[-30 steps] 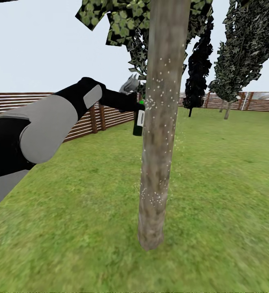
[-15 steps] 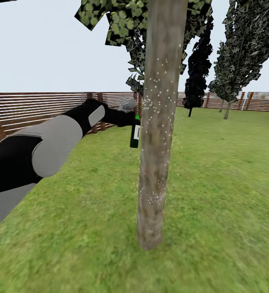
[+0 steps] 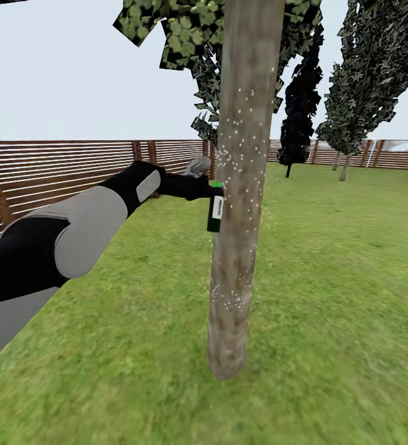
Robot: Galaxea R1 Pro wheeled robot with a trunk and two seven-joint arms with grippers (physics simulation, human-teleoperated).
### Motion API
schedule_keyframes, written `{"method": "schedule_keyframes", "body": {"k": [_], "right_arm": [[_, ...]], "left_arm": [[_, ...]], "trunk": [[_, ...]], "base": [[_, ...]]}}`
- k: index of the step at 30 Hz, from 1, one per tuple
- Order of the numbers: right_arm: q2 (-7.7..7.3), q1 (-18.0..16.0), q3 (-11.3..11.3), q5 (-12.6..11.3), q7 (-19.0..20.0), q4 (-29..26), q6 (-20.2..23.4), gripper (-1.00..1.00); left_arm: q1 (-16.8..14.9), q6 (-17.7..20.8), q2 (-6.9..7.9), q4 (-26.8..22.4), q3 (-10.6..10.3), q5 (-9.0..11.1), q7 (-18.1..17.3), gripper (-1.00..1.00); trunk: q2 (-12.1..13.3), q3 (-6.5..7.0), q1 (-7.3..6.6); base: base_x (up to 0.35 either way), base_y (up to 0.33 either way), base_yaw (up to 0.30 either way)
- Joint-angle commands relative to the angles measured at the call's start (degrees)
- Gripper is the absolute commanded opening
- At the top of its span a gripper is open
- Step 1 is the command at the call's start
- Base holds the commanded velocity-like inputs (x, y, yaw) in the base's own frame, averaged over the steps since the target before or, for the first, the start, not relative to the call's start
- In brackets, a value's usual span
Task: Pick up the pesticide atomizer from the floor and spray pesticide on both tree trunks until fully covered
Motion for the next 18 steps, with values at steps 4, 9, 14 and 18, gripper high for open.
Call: {"method": "schedule_keyframes", "body": {"k": [4, 9, 14, 18], "right_arm": [[0.00, 0.00, -0.01, 0.00, -0.01, 0.01, 0.01, 1.00], [0.00, 0.00, -0.01, 0.00, -0.02, -0.01, 0.05, 1.00], [0.00, 0.00, -0.03, 0.00, 0.02, 0.01, 0.07, 1.00], [0.00, 0.00, -0.01, 0.00, 0.01, 0.01, 0.07, 1.00]], "left_arm": [[0.00, 0.25, 0.00, -6.20, 0.08, 0.05, 0.08, -1.00], [0.00, 0.36, 0.00, -9.64, 0.16, 0.08, 0.13, -1.00], [0.00, 0.36, 0.00, -9.88, 0.41, -0.12, 0.87, -1.00], [0.00, 0.25, 0.00, -8.16, 0.45, -0.19, 1.27, -1.00]], "trunk": [[0.00, 0.00, 0.00], [0.00, 0.00, 0.00], [0.00, 0.00, 0.00], [0.00, 0.00, 0.00]], "base": [[0.000, 0.000, 0.000], [0.000, 0.000, 0.000], [0.000, 0.000, 0.000], [0.000, 0.000, 0.000]]}}
